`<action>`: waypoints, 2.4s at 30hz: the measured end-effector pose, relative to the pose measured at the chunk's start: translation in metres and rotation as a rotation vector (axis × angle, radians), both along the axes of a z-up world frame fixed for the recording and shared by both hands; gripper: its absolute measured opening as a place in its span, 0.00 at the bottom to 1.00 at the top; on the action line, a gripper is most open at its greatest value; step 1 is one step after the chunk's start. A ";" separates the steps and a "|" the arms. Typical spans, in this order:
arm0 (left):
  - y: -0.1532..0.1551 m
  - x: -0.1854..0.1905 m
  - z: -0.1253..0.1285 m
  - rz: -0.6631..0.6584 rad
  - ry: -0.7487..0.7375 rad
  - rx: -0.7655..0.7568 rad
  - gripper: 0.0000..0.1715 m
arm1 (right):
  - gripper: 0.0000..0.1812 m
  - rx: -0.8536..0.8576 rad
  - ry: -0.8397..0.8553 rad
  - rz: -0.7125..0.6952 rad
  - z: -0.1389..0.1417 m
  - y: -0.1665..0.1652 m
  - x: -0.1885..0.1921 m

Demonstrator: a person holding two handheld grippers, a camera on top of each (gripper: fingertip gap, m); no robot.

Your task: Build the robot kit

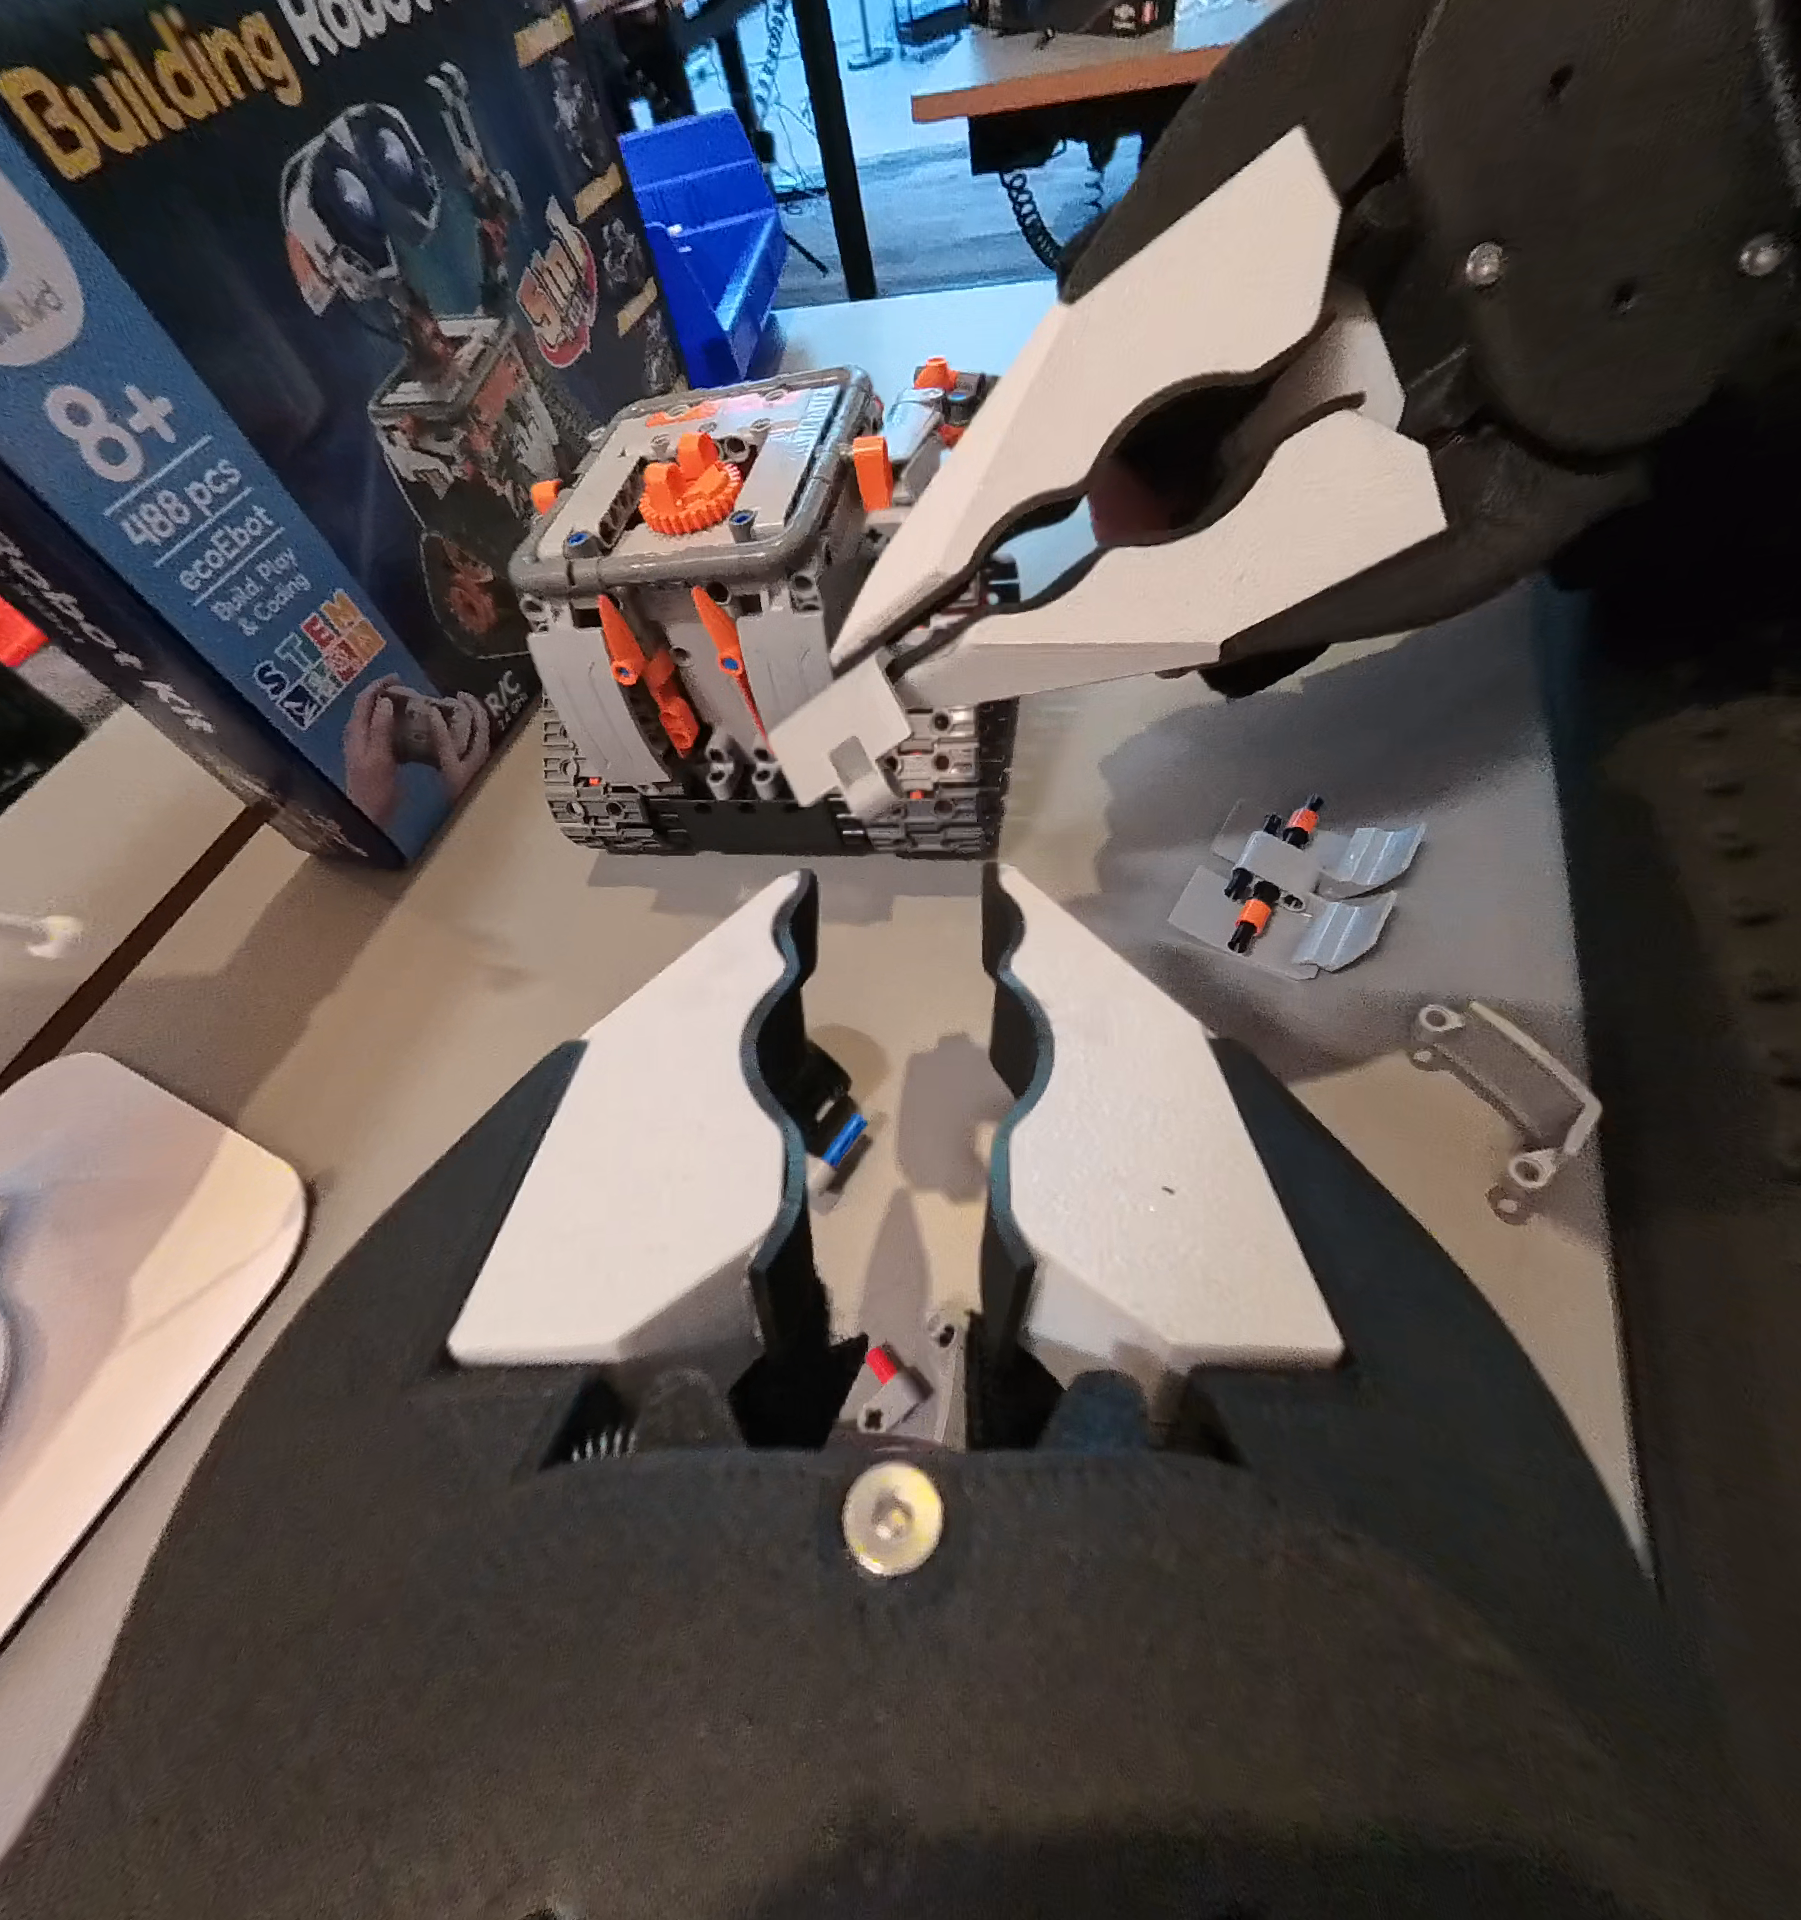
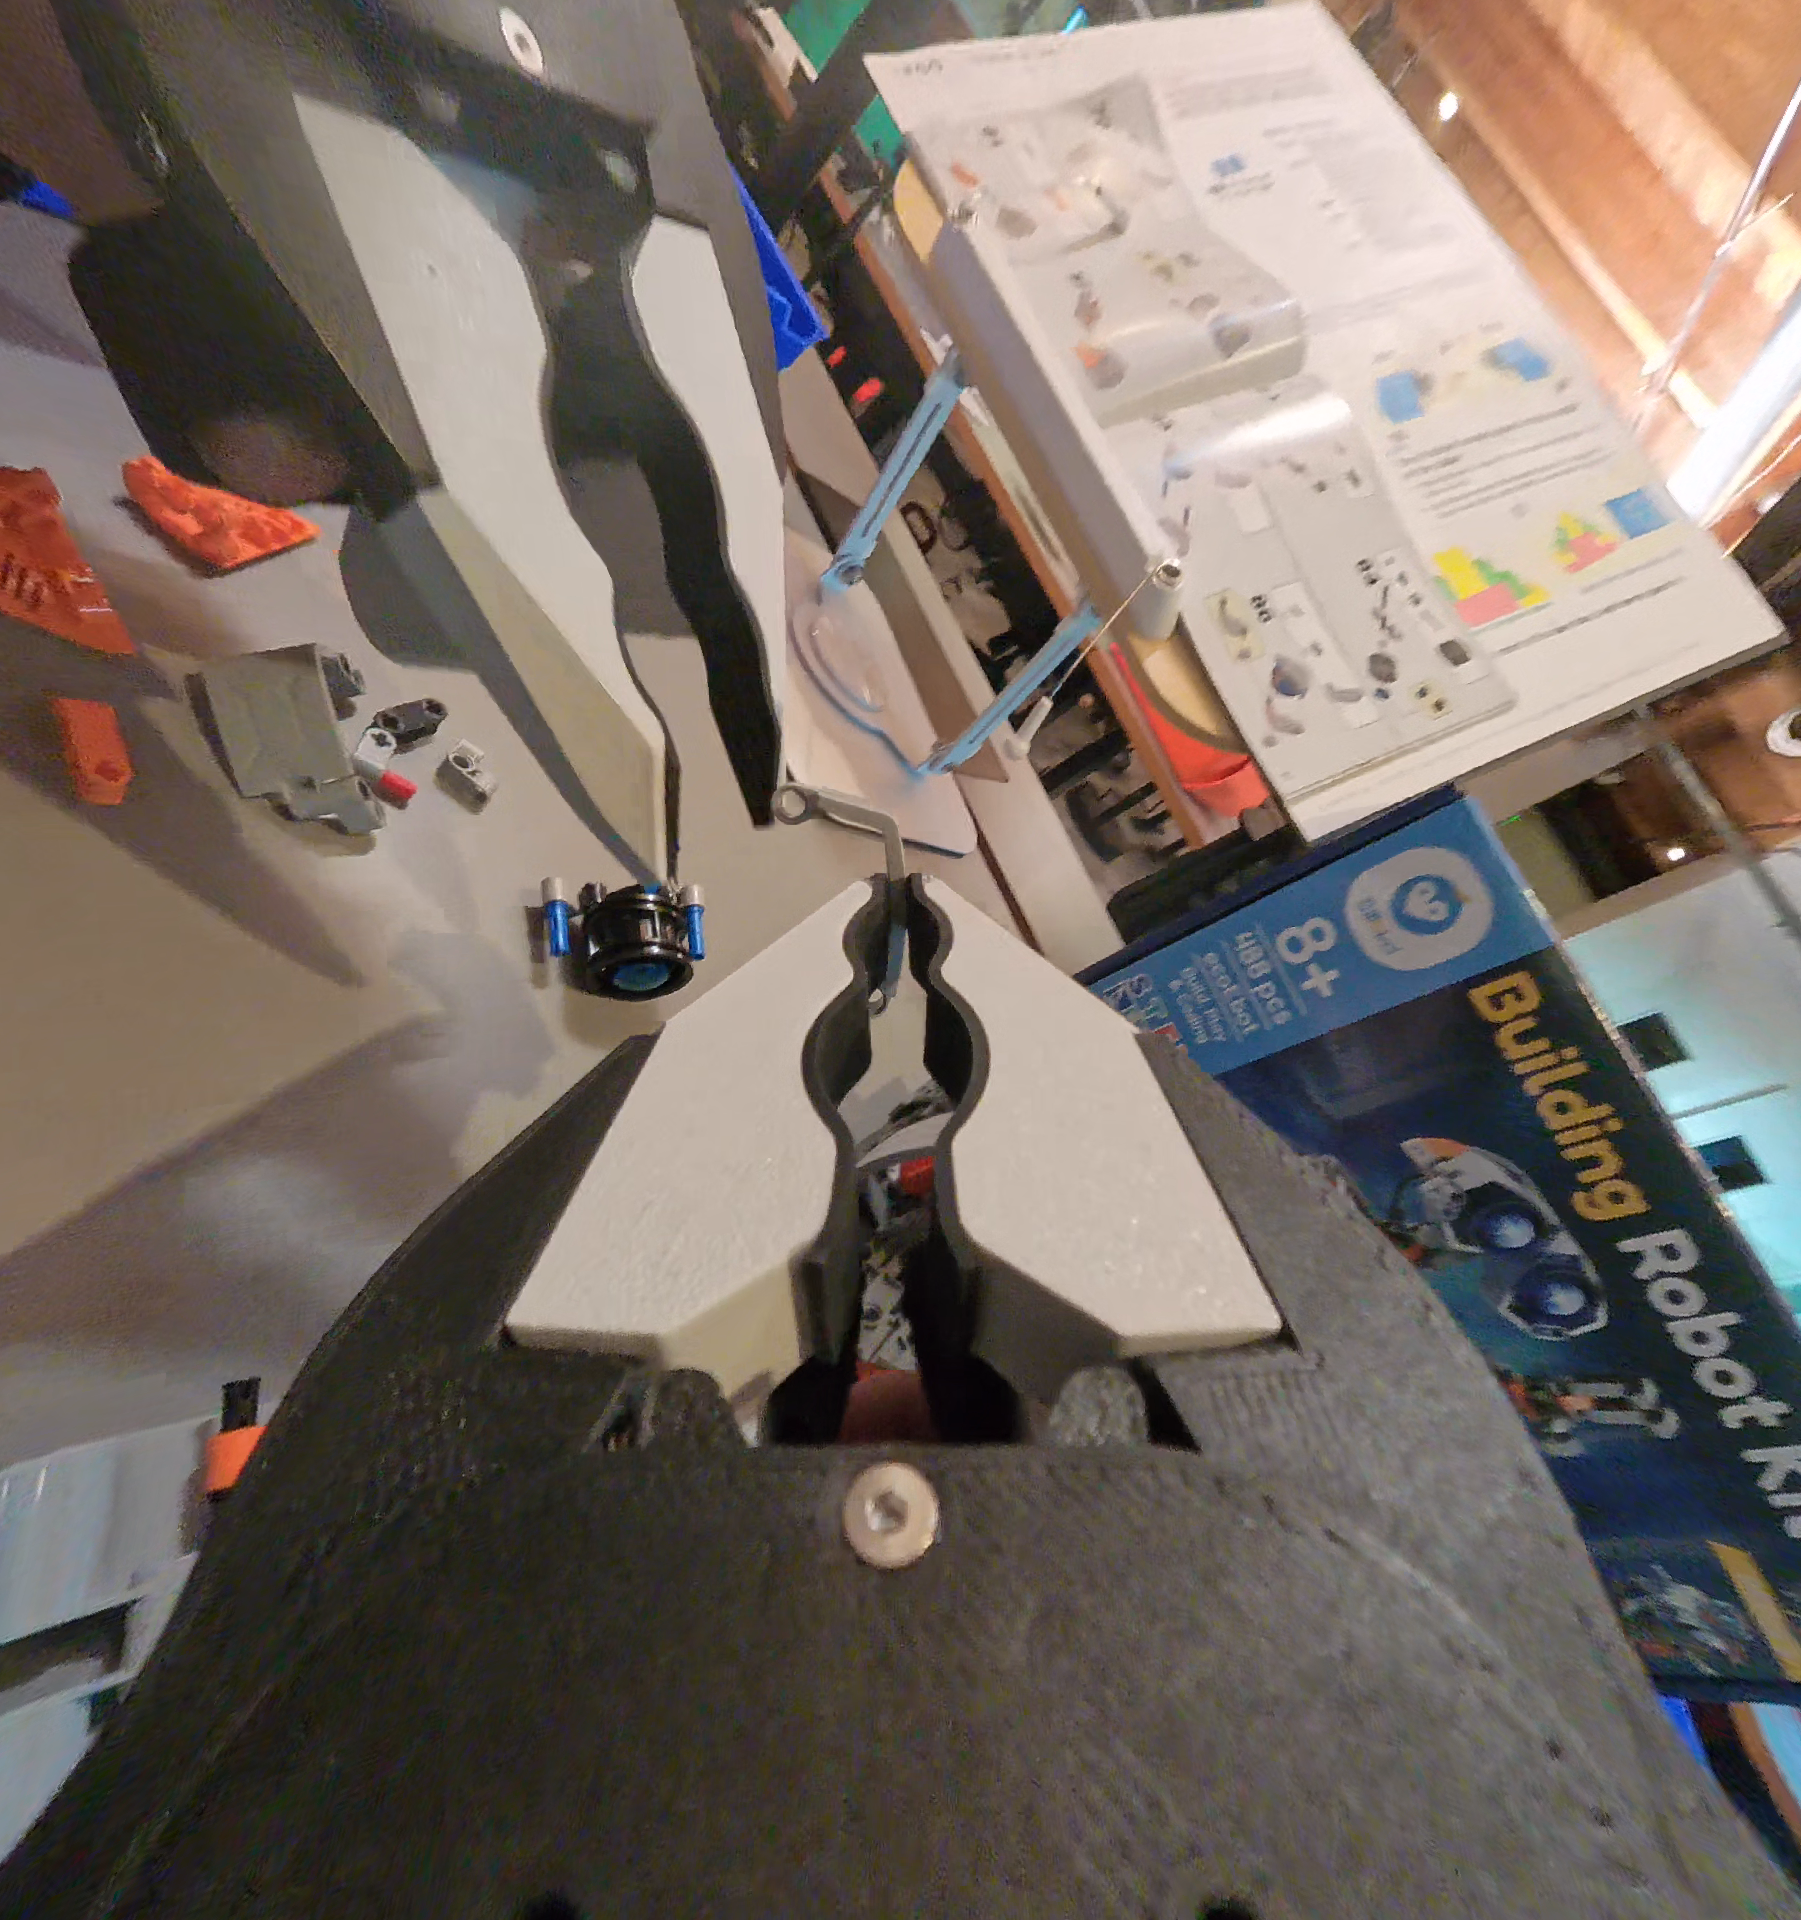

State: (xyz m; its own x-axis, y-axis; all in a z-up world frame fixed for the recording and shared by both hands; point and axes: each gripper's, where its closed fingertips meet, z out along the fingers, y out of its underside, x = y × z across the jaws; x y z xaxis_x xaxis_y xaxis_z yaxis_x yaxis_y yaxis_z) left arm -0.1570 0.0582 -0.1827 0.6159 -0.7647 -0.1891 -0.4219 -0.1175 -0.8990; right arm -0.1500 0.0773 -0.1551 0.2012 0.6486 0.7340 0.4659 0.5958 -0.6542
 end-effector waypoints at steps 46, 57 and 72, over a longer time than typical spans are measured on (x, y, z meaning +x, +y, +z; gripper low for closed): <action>0.009 0.004 0.052 0.080 -0.126 0.313 0.03 | 0.14 0.278 0.147 -0.039 0.045 -0.013 0.010; 0.012 0.004 0.069 0.245 0.334 0.771 0.03 | 0.30 -0.556 0.439 0.209 0.057 -0.014 0.016; 0.004 0.020 0.075 0.249 0.498 0.949 0.03 | 0.18 -0.508 0.427 0.204 0.056 -0.014 0.017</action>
State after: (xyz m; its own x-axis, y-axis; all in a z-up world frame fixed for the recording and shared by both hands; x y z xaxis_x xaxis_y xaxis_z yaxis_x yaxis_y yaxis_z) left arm -0.1369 0.0618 -0.1078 0.4246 -0.0418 -0.9044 -0.8226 0.3994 -0.4047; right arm -0.1330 0.0636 -0.0988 0.2424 0.9465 0.2130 0.0167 0.2154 -0.9764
